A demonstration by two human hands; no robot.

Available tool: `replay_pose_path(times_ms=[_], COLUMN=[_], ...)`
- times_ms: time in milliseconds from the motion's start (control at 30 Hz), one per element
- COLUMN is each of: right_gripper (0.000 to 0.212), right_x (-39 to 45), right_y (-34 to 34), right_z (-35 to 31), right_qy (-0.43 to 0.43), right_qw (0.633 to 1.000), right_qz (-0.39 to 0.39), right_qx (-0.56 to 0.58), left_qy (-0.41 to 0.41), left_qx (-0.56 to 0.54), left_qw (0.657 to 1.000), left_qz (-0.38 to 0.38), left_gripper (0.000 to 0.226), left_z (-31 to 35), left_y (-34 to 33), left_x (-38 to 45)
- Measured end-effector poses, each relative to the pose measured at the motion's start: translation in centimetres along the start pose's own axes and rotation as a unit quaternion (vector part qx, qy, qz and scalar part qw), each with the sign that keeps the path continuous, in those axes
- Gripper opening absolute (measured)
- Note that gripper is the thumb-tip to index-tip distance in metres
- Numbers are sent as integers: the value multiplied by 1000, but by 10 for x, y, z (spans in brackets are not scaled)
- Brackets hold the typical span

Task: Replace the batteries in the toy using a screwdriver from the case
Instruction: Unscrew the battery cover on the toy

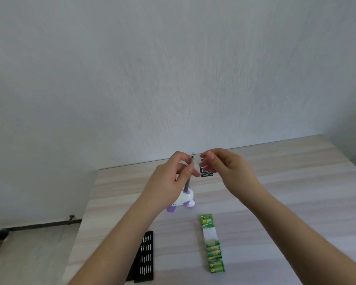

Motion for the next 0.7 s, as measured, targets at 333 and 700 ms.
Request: replay_pose_path(times_ms=[333, 700], right_gripper=[24, 9], right_x=[-41, -28], right_y=[-63, -99], right_z=[48, 75], right_qy=[-180, -247], right_qw=[953, 925], right_qz=[-97, 48], right_qx=[225, 286], left_qy=[106, 246], left_qx=[-134, -270], left_qw=[981, 931], left_qz=[91, 5], left_gripper=[10, 4], left_z=[-42, -110], left_y=[-2, -20], left_x=[0, 10])
Point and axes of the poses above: each hand's wrist, its own x-axis towards the middle knuckle, its own y-axis out of the back of the hand, z = x × y, the point moved 4 cm from there along x, towards the middle knuckle, and after that the axes turned 12 degrees about z, right-handed, at the moved point
